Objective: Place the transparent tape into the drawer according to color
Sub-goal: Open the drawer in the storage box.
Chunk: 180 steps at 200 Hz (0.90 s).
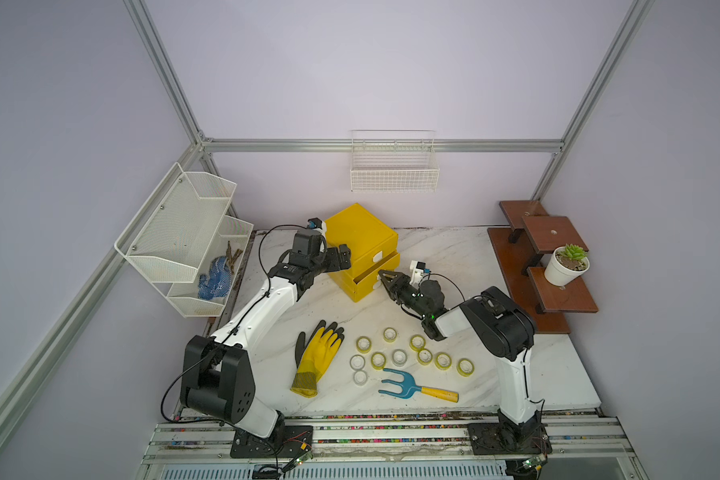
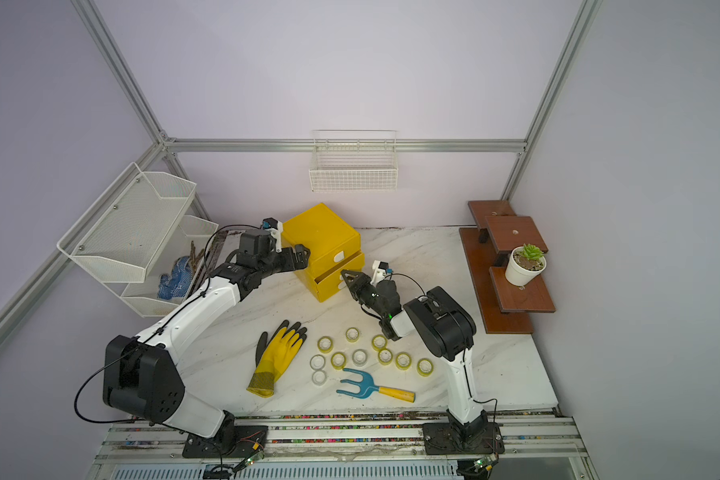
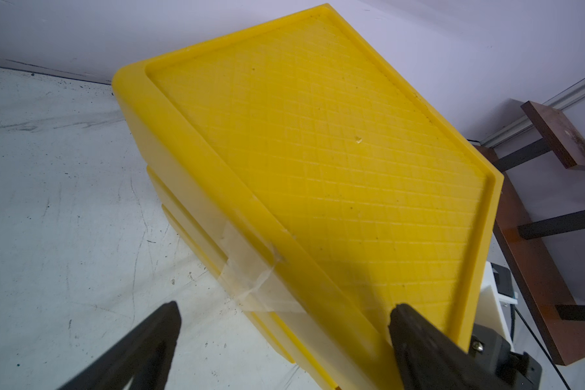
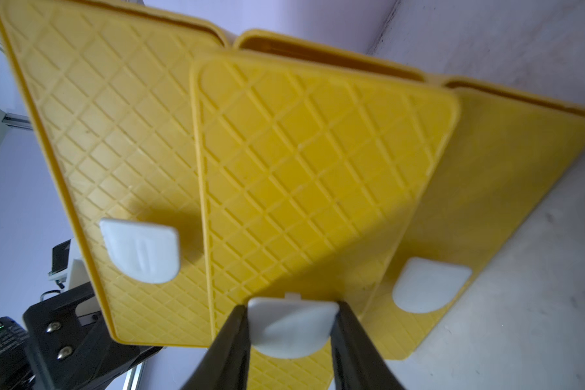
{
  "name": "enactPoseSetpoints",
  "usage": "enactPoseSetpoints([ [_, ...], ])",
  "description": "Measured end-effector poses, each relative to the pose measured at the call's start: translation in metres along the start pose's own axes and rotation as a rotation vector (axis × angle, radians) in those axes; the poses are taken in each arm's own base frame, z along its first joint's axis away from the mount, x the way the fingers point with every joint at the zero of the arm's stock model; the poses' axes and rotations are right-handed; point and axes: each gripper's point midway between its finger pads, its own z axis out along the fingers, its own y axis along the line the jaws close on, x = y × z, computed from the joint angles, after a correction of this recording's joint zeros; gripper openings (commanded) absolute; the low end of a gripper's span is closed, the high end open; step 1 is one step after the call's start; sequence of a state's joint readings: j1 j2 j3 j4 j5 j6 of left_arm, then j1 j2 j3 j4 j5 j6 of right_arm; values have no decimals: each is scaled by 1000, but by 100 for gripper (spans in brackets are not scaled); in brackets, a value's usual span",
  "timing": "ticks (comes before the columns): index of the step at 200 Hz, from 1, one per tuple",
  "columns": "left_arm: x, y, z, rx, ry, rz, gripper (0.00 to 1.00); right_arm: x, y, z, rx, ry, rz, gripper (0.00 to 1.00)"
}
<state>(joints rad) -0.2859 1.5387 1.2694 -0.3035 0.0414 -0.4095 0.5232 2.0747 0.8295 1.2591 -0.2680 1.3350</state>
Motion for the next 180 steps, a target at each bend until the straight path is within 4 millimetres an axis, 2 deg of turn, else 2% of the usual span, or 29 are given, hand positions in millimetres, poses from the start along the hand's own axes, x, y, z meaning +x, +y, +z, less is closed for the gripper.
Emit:
enactPoseSetpoints([
  [29,0,1,0,-1,-1,-1,100,4,0,-26,1,-7,18,38],
  [63,0,0,0,2,0,-1,100,8,1,-45,3,-11,34,38],
  [159,0,1,0,2,0,-2,100,14,-7,-80,21,-23,70,39],
  [180,0,1,0,3,0,-2,100,14,-9,-85,27,-25,73,44],
])
